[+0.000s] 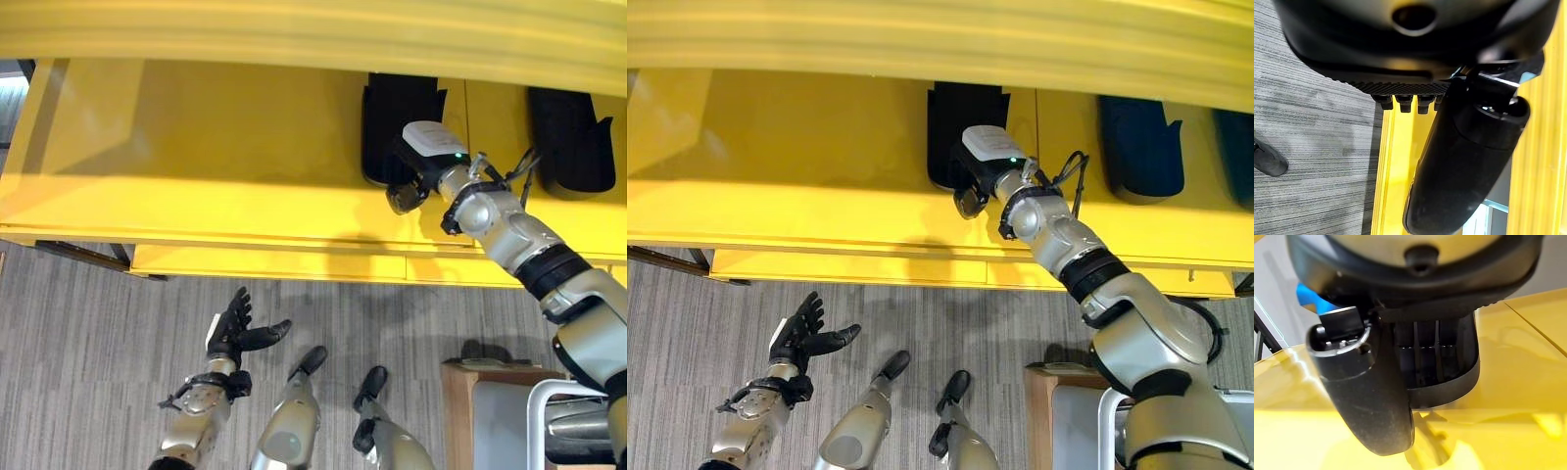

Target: Move parts from the plastic box to the shelf.

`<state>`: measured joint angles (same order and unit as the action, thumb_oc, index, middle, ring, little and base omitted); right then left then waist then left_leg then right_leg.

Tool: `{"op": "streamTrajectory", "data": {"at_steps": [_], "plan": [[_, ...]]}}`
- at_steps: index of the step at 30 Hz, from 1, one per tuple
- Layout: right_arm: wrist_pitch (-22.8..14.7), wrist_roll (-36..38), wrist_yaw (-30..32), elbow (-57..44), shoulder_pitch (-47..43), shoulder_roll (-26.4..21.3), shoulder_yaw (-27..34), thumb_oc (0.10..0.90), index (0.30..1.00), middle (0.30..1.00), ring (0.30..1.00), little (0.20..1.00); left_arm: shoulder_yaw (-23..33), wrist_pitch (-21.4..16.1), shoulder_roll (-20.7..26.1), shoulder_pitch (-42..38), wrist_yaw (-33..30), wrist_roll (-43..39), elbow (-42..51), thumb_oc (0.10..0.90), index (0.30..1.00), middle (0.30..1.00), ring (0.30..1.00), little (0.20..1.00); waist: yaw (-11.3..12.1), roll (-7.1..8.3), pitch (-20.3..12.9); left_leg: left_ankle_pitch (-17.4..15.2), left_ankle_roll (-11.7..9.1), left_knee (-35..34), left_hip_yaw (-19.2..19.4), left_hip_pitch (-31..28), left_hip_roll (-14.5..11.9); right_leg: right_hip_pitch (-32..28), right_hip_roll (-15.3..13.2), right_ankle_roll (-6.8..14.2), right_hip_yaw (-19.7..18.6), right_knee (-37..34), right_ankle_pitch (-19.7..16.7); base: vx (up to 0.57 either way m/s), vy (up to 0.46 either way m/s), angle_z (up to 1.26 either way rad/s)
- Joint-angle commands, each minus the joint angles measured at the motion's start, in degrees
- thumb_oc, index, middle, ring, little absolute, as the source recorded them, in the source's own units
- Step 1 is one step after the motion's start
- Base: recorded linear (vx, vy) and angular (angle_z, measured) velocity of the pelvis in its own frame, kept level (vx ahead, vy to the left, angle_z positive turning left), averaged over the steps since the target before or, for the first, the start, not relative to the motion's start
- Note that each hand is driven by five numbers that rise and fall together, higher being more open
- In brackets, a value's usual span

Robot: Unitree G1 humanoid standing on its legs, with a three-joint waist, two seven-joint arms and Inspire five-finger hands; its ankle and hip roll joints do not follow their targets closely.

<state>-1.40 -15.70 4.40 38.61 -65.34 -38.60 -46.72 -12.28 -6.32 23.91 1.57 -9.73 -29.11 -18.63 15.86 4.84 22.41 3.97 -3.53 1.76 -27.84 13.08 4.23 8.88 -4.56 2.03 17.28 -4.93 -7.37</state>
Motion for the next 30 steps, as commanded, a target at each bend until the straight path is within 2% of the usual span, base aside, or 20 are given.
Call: {"op": "streamTrajectory", "data": {"at_steps": [1, 10, 11, 12, 24, 30], "plan": [[-0.38, -1.72, 2.52, -0.49, -5.89, -2.83, -3.41, 0.4, 0.3, 0.3, 0.3, 0.3, 0.34, -4.72, 3.08, 1.2, -0.57, -1.48, 3.9, 0.9, 1.0, 1.0, 1.0, 1.0, -0.74, 1.67, -2.12, 4.2, 1.94, -5.07, 4.24, 0.85, -0.04, -0.42, -1.12, 2.6, -2.13, 6.1, 6.21, 0.0, 0.0, 0.0], [-0.63, -1.86, 1.85, -0.87, -6.02, -2.66, -3.96, 0.4, 0.3, 0.3, 0.3, 0.3, 0.52, -4.75, 3.15, 1.23, -0.44, -1.42, 3.81, 0.9, 1.0, 1.0, 1.0, 1.0, -0.72, 1.89, -2.19, 4.14, 1.94, -5.06, 4.21, 0.7, 0.02, -0.68, -1.13, 2.62, -2.0, 6.07, 6.19, 0.0, 0.0, 0.0], [-0.64, -1.86, 1.69, -0.9, -6.07, -2.7, -4.09, 0.49, 0.426, 0.426, 0.426, 0.426, 0.54, -4.71, 3.21, 1.16, -0.47, -1.31, 3.67, 0.9, 1.0, 1.0, 1.0, 1.0, -0.73, 1.91, -2.21, 4.12, 1.95, -5.05, 4.2, 0.65, 0.05, -0.68, -1.12, 2.62, -2.01, 6.07, 6.18, 0.0, 0.0, 0.0], [-0.66, -2.17, 1.54, -0.71, -6.5, -2.86, -4.52, 0.9, 1.0, 1.0, 1.0, 1.0, 0.7, -4.77, 3.34, 1.04, -0.43, -1.13, 3.72, 0.9, 1.0, 1.0, 1.0, 1.0, -0.73, 2.01, -2.32, 4.04, 1.93, -4.99, 4.25, 0.54, 0.12, -0.78, -1.12, 2.66, -2.01, 6.07, 6.17, 0.0, 0.0, 0.0], [-0.7, -2.32, 0.71, -0.78, -7.62, -3.28, -5.53, 0.9, 1.0, 1.0, 1.0, 1.0, 0.97, -4.75, 3.59, 0.74, -0.28, -0.87, 3.18, 0.9, 1.0, 1.0, 1.0, 1.0, -0.97, 2.73, -2.74, 3.6, 1.99, -4.82, 4.68, 0.13, 0.02, -1.23, -1.23, 2.72, -2.21, 6.03, 6.18, 0.0, -0.001, -0.01], [-0.84, -2.1, 0.21, -3.9, -8.88, -5.17, -6.0, 0.9, 1.0, 1.0, 1.0, 1.0, 1.79, -4.52, 3.87, 1.03, -0.17, -0.65, 3.07, 0.9, 1.0, 1.0, 1.0, 1.0, -1.38, 3.39, -3.49, 3.23, 2.07, -4.7, 4.91, -0.41, -0.03, -1.78, -1.25, 2.77, -2.29, 6.11, 6.34, 0.0, 0.0, -0.03]]}}
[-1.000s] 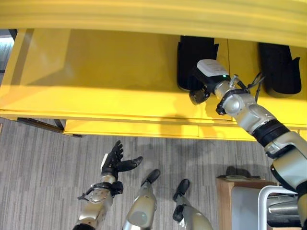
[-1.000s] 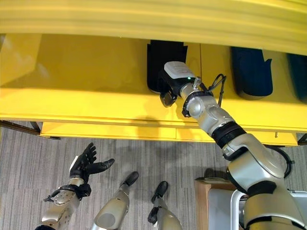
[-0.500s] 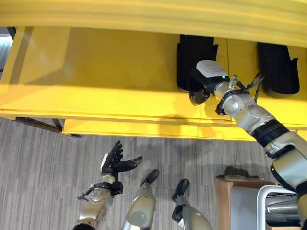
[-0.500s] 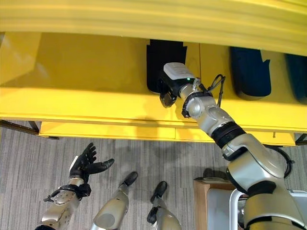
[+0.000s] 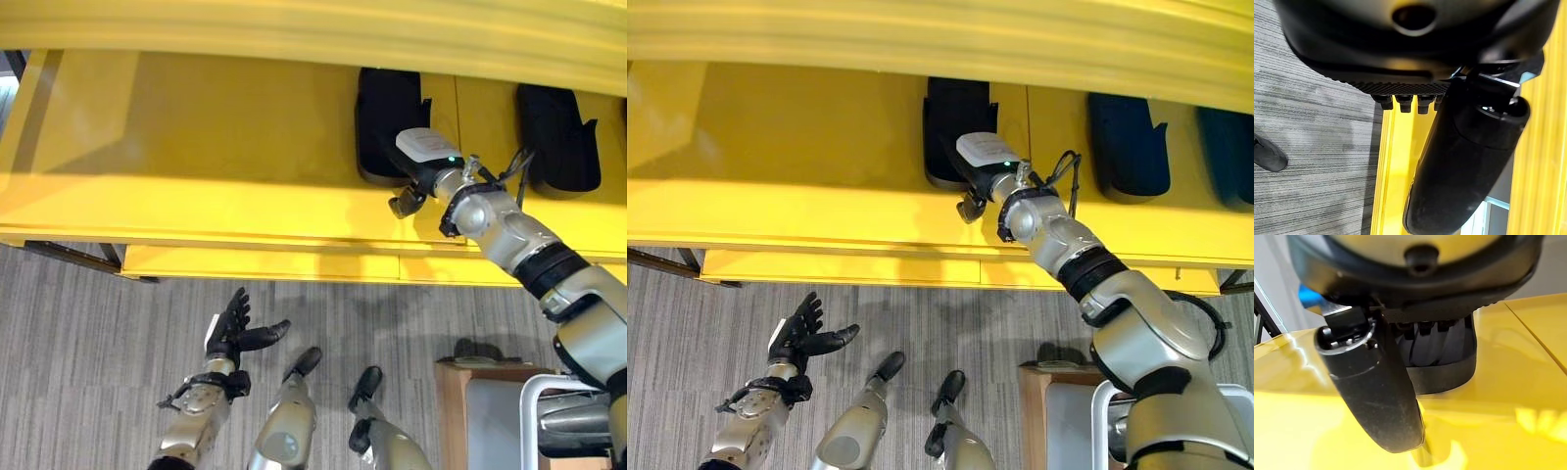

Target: Move parts from the plastic box to the shelf.

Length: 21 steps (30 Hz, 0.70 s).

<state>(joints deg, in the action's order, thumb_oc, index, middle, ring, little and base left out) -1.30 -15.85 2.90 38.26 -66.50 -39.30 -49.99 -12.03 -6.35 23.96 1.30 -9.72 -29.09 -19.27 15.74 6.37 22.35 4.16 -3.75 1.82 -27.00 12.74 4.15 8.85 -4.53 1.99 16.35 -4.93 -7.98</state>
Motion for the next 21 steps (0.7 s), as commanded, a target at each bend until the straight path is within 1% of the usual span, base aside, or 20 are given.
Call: {"op": "streamTrajectory", "data": {"at_steps": [1, 6, 13, 15, 17, 18, 21], "plan": [[-0.91, -1.93, 1.68, -3.61, -7.73, -4.51, -2.72, 0.9, 1.0, 1.0, 1.0, 1.0, 1.54, -4.49, 3.81, 1.29, -0.18, -0.67, 3.72, 0.9, 1.0, 1.0, 1.0, 1.0, -1.26, 1.86, -3.4, 3.04, 2.3, -4.74, 4.06, -0.09, 0.06, -1.78, -1.29, 2.81, -1.36, 6.11, 6.96, 0.0, 0.0, 0.0], [-1.23, -2.1, 1.0, -7.88, -8.54, -6.75, -3.21, 0.9, 1.0, 1.0, 1.0, 1.0, 2.39, -4.11, 4.04, 1.6, 0.02, -0.32, 3.51, 0.9, 1.0, 1.0, 1.0, 1.0, -1.69, 2.55, -4.28, 2.6, 2.41, -4.55, 4.55, -0.74, 0.02, -2.42, -1.3, 2.87, -1.66, 5.97, 6.88, 0.0, 0.0, 0.0], [-1.64, -1.85, 0.87, -13.78, -7.72, -9.64, -1.53, 0.9, 1.0, 1.0, 1.0, 1.0, 3.32, -3.67, 4.16, 2.25, 0.08, 0.06, 3.6, 0.9, 1.0, 1.0, 1.0, 1.0, -2.1, 3.06, -5.44, 1.82, 2.58, -4.25, 4.98, -1.78, 0.0, -3.39, -1.38, 2.97, -2.0, 5.83, 6.93, 0.0, 0.001, 0.0], [-1.65, -1.96, 1.29, -16.25, -6.59, -10.97, 0.18, 0.9, 1.0, 1.0, 1.0, 1.0, 3.85, -3.48, 3.94, 2.5, 0.01, 0.36, 3.37, 0.9, 1.0, 1.0, 1.0, 1.0, -2.44, 3.13, -5.87, 1.55, 2.7, -4.1, 5.33, -2.08, 0.04, -3.7, -1.45, 3.03, -2.21, 5.86, 6.97, 0.02, 0.02, -0.09], [-1.79, -2.54, 2.04, -20.35, -2.86, -12.34, 4.06, 0.9, 1.0, 1.0, 1.0, 1.0, 4.39, -3.16, 3.41, 2.65, -0.17, 0.63, 3.16, 0.9, 1.0, 1.0, 1.0, 1.0, -2.98, 3.01, -6.61, 1.13, 2.9, -3.82, 5.66, -2.48, 0.13, -4.13, -1.52, 3.1, -2.54, 5.9, 7.01, 0.02, 0.024, -0.14], [-1.77, -2.56, 2.02, -20.41, -2.76, -12.37, 4.15, 0.9, 1.0, 1.0, 1.0, 1.0, 4.37, -3.16, 3.46, 2.66, -0.17, 0.63, 3.16, 0.9, 1.0, 1.0, 1.0, 1.0, -2.93, 3.04, -6.62, 1.13, 2.9, -3.82, 5.67, -2.48, 0.13, -4.13, -1.52, 3.1, -2.55, 5.9, 7.01, 0.01, 0.016, -0.08], [-1.81, -2.74, 2.83, -25.94, 4.15, -12.84, 10.83, 0.9, 1.0, 1.0, 1.0, 1.0, 5.31, -2.8, 2.48, 3.03, -0.66, 1.1, 3.11, 0.9, 1.0, 1.0, 1.0, 1.0, -3.73, 2.76, -7.27, 0.67, 3.11, -3.52, 6.11, -2.93, 0.22, -4.53, -1.59, 3.18, -2.95, 5.74, 6.96, 0.01, 0.03, -0.04]]}}
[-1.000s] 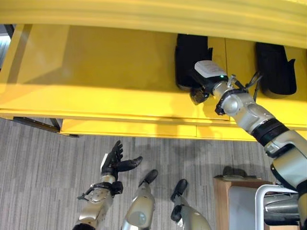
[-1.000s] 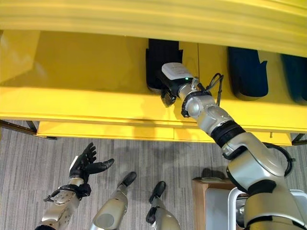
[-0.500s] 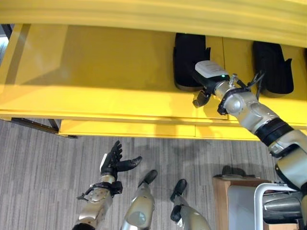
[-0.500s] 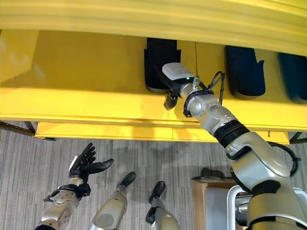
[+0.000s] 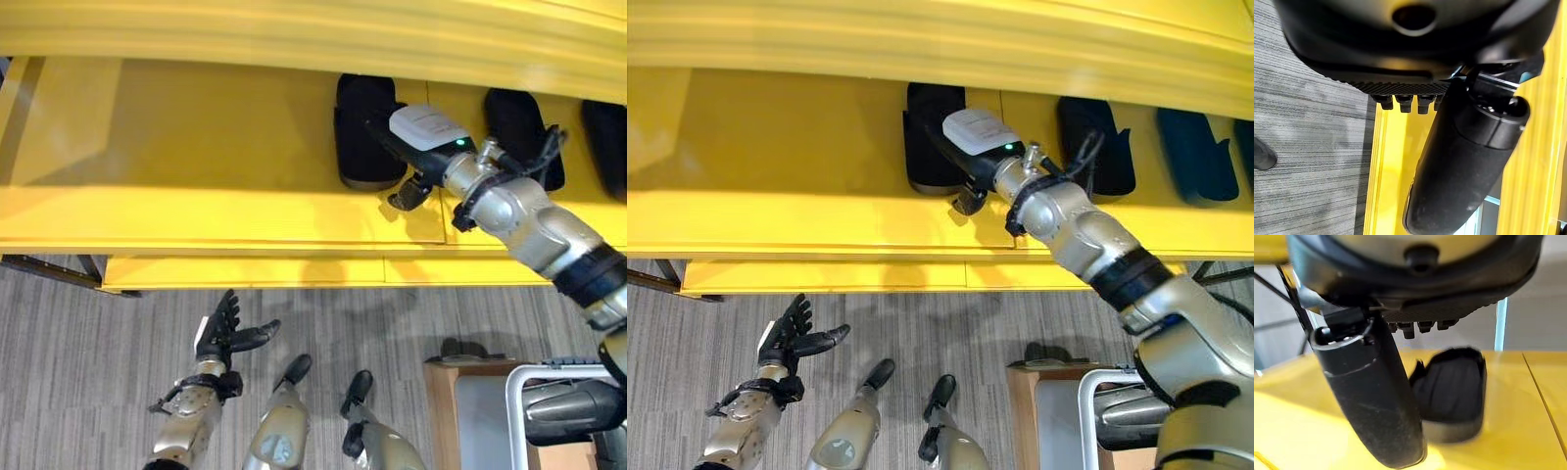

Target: Move parts from the plastic box to the shelf.

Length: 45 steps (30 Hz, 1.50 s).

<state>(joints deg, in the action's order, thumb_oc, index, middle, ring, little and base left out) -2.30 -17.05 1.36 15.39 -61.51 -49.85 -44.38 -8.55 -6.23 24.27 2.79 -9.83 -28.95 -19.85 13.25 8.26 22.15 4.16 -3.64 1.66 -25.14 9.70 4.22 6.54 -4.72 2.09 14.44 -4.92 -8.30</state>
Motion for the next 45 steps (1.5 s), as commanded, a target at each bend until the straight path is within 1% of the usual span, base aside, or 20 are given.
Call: {"op": "streamTrajectory", "data": {"at_steps": [1, 4, 8, 10, 11, 15, 16, 19, 21, 23, 24, 26, 28, 29, 31, 33, 34, 36, 38, 45], "plan": [[-1.17, -0.81, 5.25, -5.51, 3.62, -1.47, 9.29, 0.9, 1.0, 1.0, 1.0, 1.0, 2.28, -2.69, 1.39, 1.82, -0.64, 1.28, 3.25, 0.9, 1.0, 1.0, 1.0, 1.0, -1.84, 0.57, -7.45, 0.4, 3.15, -3.27, 4.64, -0.18, 0.15, -2.47, -1.44, 3.15, -1.33, 5.52, 7.19, 0.02, 0.045, 0.0], [-1.65, 0.35, 6.09, -10.27, 12.64, 0.82, 16.45, 0.9, 1.0, 1.0, 1.0, 1.0, 2.42, -2.11, 0.51, 2.56, -0.55, 1.64, 3.42, 0.9, 1.0, 1.0, 1.0, 1.0, -2.73, 0.3, -8.23, -0.14, 3.54, -3.04, 5.46, -0.81, 0.05, -2.93, -1.46, 3.31, -2.14, 5.27, 7.05, 0.02, 0.054, -0.12], [-2.8, 3.32, 7.51, -17.0, 29.27, 8.04, 27.84, 0.9, 1.0, 1.0, 1.0, 1.0, 2.37, -1.19, -0.85, 3.24, -0.38, 2.93, 3.52, 0.9, 1.0, 1.0, 1.0, 1.0, -4.97, -0.43, -10.11, -0.54, 4.34, -2.95, 7.56, -1.83, 0.15, -3.12, -1.73, 3.8, -4.18, 4.8, 6.02, 0.0, 0.093, -0.34], [-2.98, 3.8, 7.67, -17.89, 31.89, 9.42, 29.56, 0.9, 1.0, 1.0, 1.0, 1.0, 2.49, -1.01, -1.01, 3.27, -0.32, 3.03, 3.46, 0.9, 1.0, 1.0, 1.0, 1.0, -5.53, -0.61, -10.55, -0.61, 4.46, -3.11, 7.92, -2.08, 0.15, -3.12, -1.77, 3.91, -4.58, 4.7, 5.88, 0.02, 0.074, -0.26], [-3.56, 5.63, 8.99, -20.03, 38.36, 13.41, 33.15, 0.9, 1.0, 1.0, 1.0, 1.0, 2.67, -0.95, -1.4, 3.41, -0.61, 3.43, 3.36, 0.9, 1.0, 1.0, 1.0, 1.0, -6.56, -0.95, -11.55, -0.72, 4.88, -3.82, 9.19, -2.96, -0.01, -3.1, -1.77, 4.21, -5.74, 4.46, 5.45, 0.02, 0.092, -0.3], [-4.58, 7.09, 8.95, -22.5, 45.75, 16.73, 36.26, 0.9, 1.0, 1.0, 1.0, 1.0, 3.24, -0.89, -2.06, 3.8, -0.77, 4.32, 3.0, 0.9, 1.0, 1.0, 1.0, 1.0, -8.45, -1.54, -12.74, -1.0, 5.66, -4.7, 11.12, -4.28, -0.06, -2.64, -1.73, 4.61, -7.81, 4.91, 5.01, 0.03, 0.099, -0.31], [-5.41, 6.95, 9.08, -23.67, 49.63, 18.15, 37.06, 0.9, 1.0, 1.0, 1.0, 1.0, 3.6, -1.16, -2.39, 3.92, -0.79, 5.11, 2.27, 0.9, 1.0, 1.0, 1.0, 1.0, -10.21, -1.96, -13.35, -1.46, 6.35, -4.96, 12.54, -5.25, -0.06, -2.38, -1.8, 4.92, -9.46, 5.56, 4.85, 0.04, 0.124, -0.57], [-5.29, 4.24, 8.29, -25.22, 52.39, 17.45, 37.73, 0.9, 1.0, 1.0, 1.0, 1.0, 3.78, -1.33, -2.5, 4.39, -0.26, 6.37, 2.28, 0.9, 1.0, 1.0, 1.0, 1.0, -11.21, -2.25, -13.87, -2.15, 6.98, -5.14, 14.53, -6.35, -0.18, -2.06, -1.75, 5.29, -11.83, 5.79, 4.41, 0.03, 0.118, -0.63], [-5.75, 3.57, 7.85, -26.48, 54.74, 17.3, 38.6, 0.9, 1.0, 1.0, 1.0, 1.0, 4.09, -1.6, -2.77, 5.47, 0.28, 7.41, 1.51, 0.9, 1.0, 1.0, 1.0, 1.0, -12.77, -2.59, -14.31, -3.31, 7.75, -4.77, 17.53, -7.42, -0.12, -0.8, -1.18, 5.9, -16.18, 6.26, 3.55, 0.0, 0.133, -0.97], [-5.9, 3.06, 8.2, -26.28, 54.28, 17.64, 38.15, 0.9, 1.0, 1.0, 1.0, 1.0, 4.15, -1.85, -2.85, 5.63, -0.01, 7.16, 1.54, 0.9, 1.0, 1.0, 1.0, 1.0, -13.02, -2.76, -14.15, -4.23, 8.07, -4.56, 18.77, -7.9, -0.24, -0.31, -1.16, 6.61, -17.11, 6.7, 3.5, -0.03, 0.071, -0.83], [-5.97, 2.86, 9.07, -24.57, 50.55, 18.84, 35.88, 0.9, 1.0, 1.0, 1.0, 1.0, 4.69, -2.37, -2.61, 5.61, -1.09, 6.62, 1.79, 0.9, 1.0, 1.0, 1.0, 1.0, -11.58, -3.34, -12.57, -5.77, 8.17, -2.34, 22.86, -7.9, -1.58, 1.54, -2.62, 7.24, -11.96, 10.11, 3.96, -0.1, 0.029, -1.18], [-5.94, 3.23, 10.47, -22.31, 46.74, 20.81, 33.74, 0.9, 1.0, 1.0, 1.0, 1.0, 5.76, -2.64, -2.48, 5.8, -1.9, 6.14, 3.01, 0.9, 1.0, 1.0, 1.0, 1.0, -8.65, -4.38, -11.45, -6.69, 7.59, -0.56, 27.36, -7.48, -3.62, -0.28, -8.11, 6.52, 1.54, 12.78, 5.75, -0.17, 0.008, -1.87], [-5.63, 2.98, 10.48, -20.95, 44.06, 21.77, 31.84, 0.9, 1.0, 1.0, 1.0, 1.0, 6.22, -2.61, -2.98, 6.03, -1.88, 5.94, 2.8, 0.9, 1.0, 1.0, 1.0, 1.0, -8.39, -4.57, -11.25, -6.88, 7.42, 0.25, 30.27, -7.51, -4.97, -1.28, -11.49, 6.41, 3.71, 13.79, 4.7, -0.11, -0.062, -2.23], [-5.47, 2.46, 10.51, -20.69, 43.01, 21.85, 31.37, 0.9, 1.0, 1.0, 1.0, 1.0, 6.42, -2.67, -3.02, 6.02, -1.98, 5.72, 2.67, 0.9, 1.0, 1.0, 1.0, 1.0, -8.05, -4.4, -11.22, -7.43, 7.37, 0.86, 30.79, -7.41, -5.45, -1.22, -13.3, 6.8, 2.75, 14.12, 3.19, -0.06, -0.147, -0.55], [-5.03, 1.74, 10.69, -20.3, 41.31, 22.12, 30.79, 0.9, 1.0, 1.0, 1.0, 1.0, 6.8, -2.86, -2.95, 6.1, -2.35, 5.35, 2.89, 0.9, 1.0, 1.0, 1.0, 1.0, -7.41, -3.83, -11.18, -8.19, 7.03, 1.88, 31.97, -7.02, -5.89, -1.4, -16.96, 8.19, 2.94, 12.96, -0.91, -0.05, -0.19, -0.41], [-4.75, 1.38, 11.0, -20.38, 40.61, 22.09, 30.5, 0.9, 1.0, 1.0, 1.0, 1.0, 7.33, -2.98, -2.93, 5.87, -2.88, 5.13, 3.1, 0.9, 1.0, 1.0, 1.0, 1.0, -6.72, -2.9, -11.09, -8.7, 6.66, 3.12, 33.48, -6.24, -6.32, -2.2, -19.38, 9.42, 5.63, 11.76, -3.3, -0.04, -0.154, -0.46], [-4.74, 1.37, 10.99, -20.39, 40.64, 22.11, 30.5, 0.9, 1.0, 1.0, 1.0, 1.0, 7.32, -2.99, -2.91, 5.89, -2.88, 5.13, 3.09, 0.9, 1.0, 1.0, 1.0, 1.0, -6.69, -2.98, -10.93, -9.07, 6.63, 3.39, 33.46, -6.42, -6.42, -2.5, -19.3, 9.54, 5.65, 11.78, -3.18, -0.02, -0.149, -0.32], [-4.83, 1.48, 10.54, -20.92, 42.65, 21.92, 31.39, 0.9, 1.0, 1.0, 1.0, 1.0, 7.7, -2.82, -3.07, 5.37, -2.94, 5.91, 2.11, 0.9, 1.0, 1.0, 1.0, 1.0, -7.15, -1.45, -11.52, -8.67, 5.63, 2.99, 34.08, -6.44, -7.2, -3.85, -17.4, 10.04, 5.99, 9.04, -1.87, 0.03, -0.214, -0.19], [-4.94, 1.41, 9.99, -22.01, 44.14, 20.97, 32.38, 0.9, 1.0, 1.0, 1.0, 1.0, 7.87, -2.81, -3.39, 5.06, -2.85, 5.77, 1.57, 0.9, 1.0, 1.0, 1.0, 1.0, -7.88, -0.9, -12.35, -7.77, 4.88, 2.02, 33.92, -6.6, -7.95, -3.25, -16.75, 10.44, 5.72, 8.84, -2.61, 0.08, -0.221, -0.33], [-5.74, 2.39, 9.55, -23.88, 49.6, 18.65, 35.06, 0.9, 1.0, 1.0, 1.0, 1.0, 6.33, -2.21, -3.93, 5.12, -1.1, 7.08, 1.43, 0.9, 1.0, 1.0, 1.0, 1.0, -11.08, -2.44, -13.83, -3.26, 0.77, -2.77, 34.51, -8.35, -14.6, -4.05, -10.11, 8.24, 6.33, 5.37, 2.93, 0.06, -0.214, -0.22]]}}
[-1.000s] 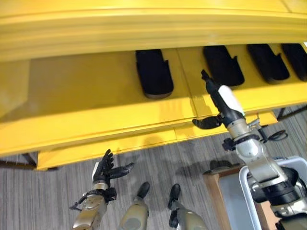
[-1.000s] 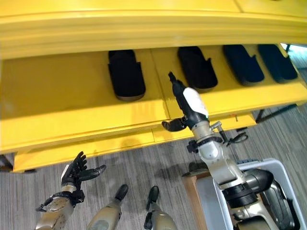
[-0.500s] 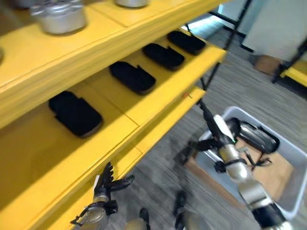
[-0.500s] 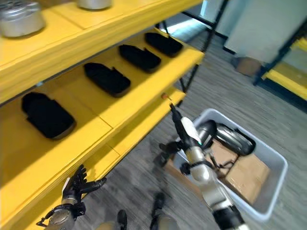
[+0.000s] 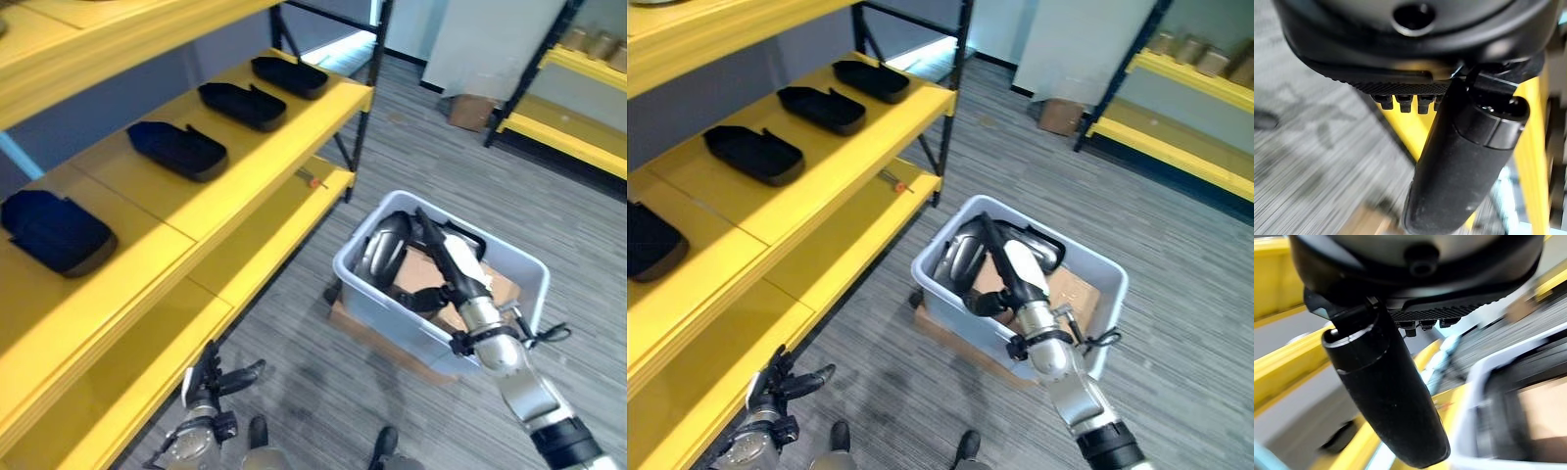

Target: Move parts from the plastic box to the shelf.

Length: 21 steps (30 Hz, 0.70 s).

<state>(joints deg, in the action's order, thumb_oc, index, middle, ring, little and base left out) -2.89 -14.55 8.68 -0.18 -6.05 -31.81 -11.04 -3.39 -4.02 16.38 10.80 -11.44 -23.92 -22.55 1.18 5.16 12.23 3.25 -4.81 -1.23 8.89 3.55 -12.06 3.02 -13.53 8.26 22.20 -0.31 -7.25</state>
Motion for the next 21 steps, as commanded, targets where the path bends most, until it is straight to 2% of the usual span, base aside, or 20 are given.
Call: {"op": "streamTrajectory", "data": {"at_steps": [1, 8, 12, 14, 15, 16, 17, 18, 20, 21], "plan": [[-5.2, -0.05, 2.36, -8.29, -5.29, 0.46, 1.95, 0.9, 1.0, 1.0, 1.0, 1.0, 1.06, -4.41, 3.79, -2.68, 0.59, 1.95, 4.32, 0.9, 1.0, 1.0, 1.0, 1.0, 0.86, 0.34, -4.03, -1.77, 1.59, -0.51, 0.78, -2.44, 1.15, -0.45, -0.63, 1.82, -1.67, 0.45, 2.08, 0.05, -0.203, -0.32], [-5.49, 0.14, 4.3, -8.44, -2.07, -0.91, 4.84, 0.9, 1.0, 1.0, 1.0, 1.0, -0.12, -4.34, 3.14, -3.36, 0.82, 2.59, 3.78, 0.9, 1.0, 1.0, 1.0, 1.0, -0.8, -1.36, -3.82, 2.01, -0.86, -3.09, 2.04, -3.0, -2.58, 0.28, 3.09, 0.14, -3.0, 0.19, 4.01, 0.03, -0.115, -0.1], [-5.77, -0.01, 5.13, -8.49, -0.82, -1.51, 5.94, 0.9, 1.0, 1.0, 1.0, 1.0, -0.45, -4.48, 2.89, -4.21, 0.37, 2.72, 3.49, 0.9, 1.0, 1.0, 1.0, 1.0, -1.63, -2.07, -3.4, 2.59, -1.63, -2.79, 2.17, -2.79, -4.0, 0.95, 4.31, -0.8, -3.46, 1.13, 5.36, 0.03, -0.107, -0.02], [-5.9, 0.02, 5.33, -8.24, -1.04, -1.78, 5.72, 0.9, 1.0, 1.0, 1.0, 1.0, -0.33, -4.74, 2.81, -4.88, -0.09, 2.49, 2.94, 0.9, 1.0, 1.0, 1.0, 1.0, -1.94, -2.08, -2.76, 2.75, -1.91, 0.15, 1.7, -1.7, -5.08, 1.44, 5.38, -1.7, -4.41, 1.74, 6.13, 0.01, -0.176, -0.01], [-6.25, 0.36, 5.27, -7.89, -2.01, -2.22, 4.27, 0.9, 1.0, 1.0, 1.0, 1.0, 0.01, -5.03, 2.84, -5.16, -0.67, 2.13, 3.29, 0.9, 1.0, 1.0, 1.0, 1.0, -1.53, -1.7, -1.08, 2.09, -1.5, 8.92, -1.1, 0.81, -5.2, 1.5, 6.81, -3.13, -6.59, 2.39, 6.99, 0.0, -0.187, -0.04], [-6.31, 0.34, 5.25, -7.93, -2.45, -2.54, 3.71, 0.9, 1.0, 1.0, 1.0, 1.0, -0.06, -5.15, 2.69, -5.12, -0.78, 1.7, 3.39, 0.9, 1.0, 1.0, 1.0, 1.0, -0.82, -1.5, 0.0, 2.42, -1.05, 12.33, -3.39, 2.17, -4.22, 1.1, 6.99, -3.53, -7.53, 2.24, 7.11, -0.02, -0.129, -0.16], [-6.32, 0.34, 5.27, -7.9, -2.54, -2.53, 3.72, 0.9, 1.0, 1.0, 1.0, 1.0, -0.04, -5.15, 2.7, -5.2, -0.78, 1.69, 3.39, 0.9, 1.0, 1.0, 1.0, 1.0, -0.92, -1.44, -0.04, 2.56, -0.98, 12.5, -3.52, 2.54, -4.12, 1.26, 6.91, -3.56, -7.44, 2.16, 6.91, -0.03, -0.037, -0.4], [-6.36, 0.14, 5.11, -7.7, -2.93, -2.82, 3.21, 0.9, 1.0, 1.0, 1.0, 1.0, -0.24, -5.21, 2.5, -5.2, -1.04, 1.16, 3.45, 0.9, 1.0, 1.0, 1.0, 1.0, -0.03, -1.18, 1.12, 3.13, -0.75, 14.43, -6.62, 4.21, -2.33, 0.78, 6.89, -3.8, -7.99, 1.87, 7.13, -0.02, -0.025, -0.54], [-6.21, 0.16, 5.07, -6.96, -3.79, -3.37, 3.04, 0.9, 1.0, 1.0, 1.0, 1.0, -0.53, -5.12, 2.58, -5.36, -0.89, 0.88, 4.12, 0.9, 1.0, 1.0, 1.0, 1.0, 1.12, -0.27, 2.33, 0.98, 0.13, 12.41, -10.46, 7.64, 1.3, 0.16, 6.37, -3.56, -8.63, 1.16, 7.39, 0.03, 0.008, -0.24], [-6.2, 0.33, 5.16, -6.6, -4.25, -3.46, 3.04, 0.9, 1.0, 1.0, 1.0, 1.0, -0.78, -5.27, 2.56, -5.22, -0.82, 0.69, 4.6, 0.9, 1.0, 1.0, 1.0, 1.0, 1.18, 0.27, 2.49, 1.16, 0.3, 10.07, -11.84, 9.4, 2.2, 0.32, 5.98, -3.14, -8.97, 0.85, 7.24, 0.11, 0.086, 0.1]]}}
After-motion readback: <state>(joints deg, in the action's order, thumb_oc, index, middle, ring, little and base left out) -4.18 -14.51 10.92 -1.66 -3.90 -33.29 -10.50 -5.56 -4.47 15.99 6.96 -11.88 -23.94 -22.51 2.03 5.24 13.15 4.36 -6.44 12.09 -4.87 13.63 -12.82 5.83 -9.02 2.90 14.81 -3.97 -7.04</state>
